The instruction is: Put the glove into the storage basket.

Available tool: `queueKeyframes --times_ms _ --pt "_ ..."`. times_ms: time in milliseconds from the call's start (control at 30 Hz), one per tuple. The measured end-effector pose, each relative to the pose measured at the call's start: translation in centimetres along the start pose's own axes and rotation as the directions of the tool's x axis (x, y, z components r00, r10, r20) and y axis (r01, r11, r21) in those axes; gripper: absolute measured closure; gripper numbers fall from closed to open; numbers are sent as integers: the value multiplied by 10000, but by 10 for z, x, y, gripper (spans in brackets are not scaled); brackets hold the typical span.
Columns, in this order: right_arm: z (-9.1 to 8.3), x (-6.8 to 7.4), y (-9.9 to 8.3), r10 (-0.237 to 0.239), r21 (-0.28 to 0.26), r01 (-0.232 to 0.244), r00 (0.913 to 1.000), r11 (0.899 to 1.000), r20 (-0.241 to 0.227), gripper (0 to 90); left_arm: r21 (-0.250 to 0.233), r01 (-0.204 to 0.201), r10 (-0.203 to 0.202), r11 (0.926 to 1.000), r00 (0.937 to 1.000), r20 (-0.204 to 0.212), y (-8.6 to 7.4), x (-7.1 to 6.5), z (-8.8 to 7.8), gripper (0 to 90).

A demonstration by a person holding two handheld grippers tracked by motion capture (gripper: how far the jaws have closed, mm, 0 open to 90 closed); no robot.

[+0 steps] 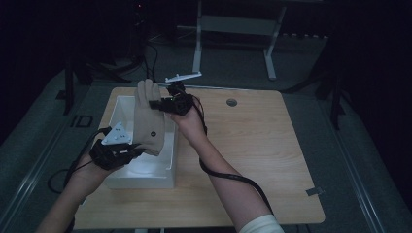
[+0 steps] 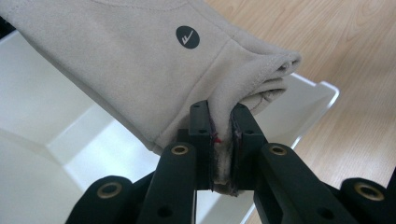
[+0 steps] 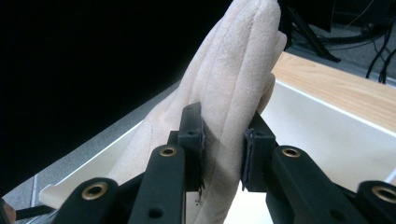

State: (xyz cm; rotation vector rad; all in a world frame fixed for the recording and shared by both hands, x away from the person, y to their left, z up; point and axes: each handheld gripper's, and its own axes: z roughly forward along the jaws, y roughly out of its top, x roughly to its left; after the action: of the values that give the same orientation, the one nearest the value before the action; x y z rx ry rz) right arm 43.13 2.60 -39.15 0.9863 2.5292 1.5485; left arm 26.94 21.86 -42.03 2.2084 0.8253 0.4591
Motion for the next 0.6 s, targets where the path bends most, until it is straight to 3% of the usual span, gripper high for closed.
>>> queueKeyframes --times_ms 200,400,600 --pt "15 1 -9 58 315 -61 9999 9995 105 740 364 99 -97 9993 9999 -47 -13 0 8 822" --pt "27 2 -20 63 643 -79 9997 9979 239 740 520 505 -500 9974 9987 -117 -25 -1 13 822" --pt "41 1 -30 116 1113 -156 9993 9937 362 738 840 620 -585 9945 9974 -426 -35 -8 29 821"
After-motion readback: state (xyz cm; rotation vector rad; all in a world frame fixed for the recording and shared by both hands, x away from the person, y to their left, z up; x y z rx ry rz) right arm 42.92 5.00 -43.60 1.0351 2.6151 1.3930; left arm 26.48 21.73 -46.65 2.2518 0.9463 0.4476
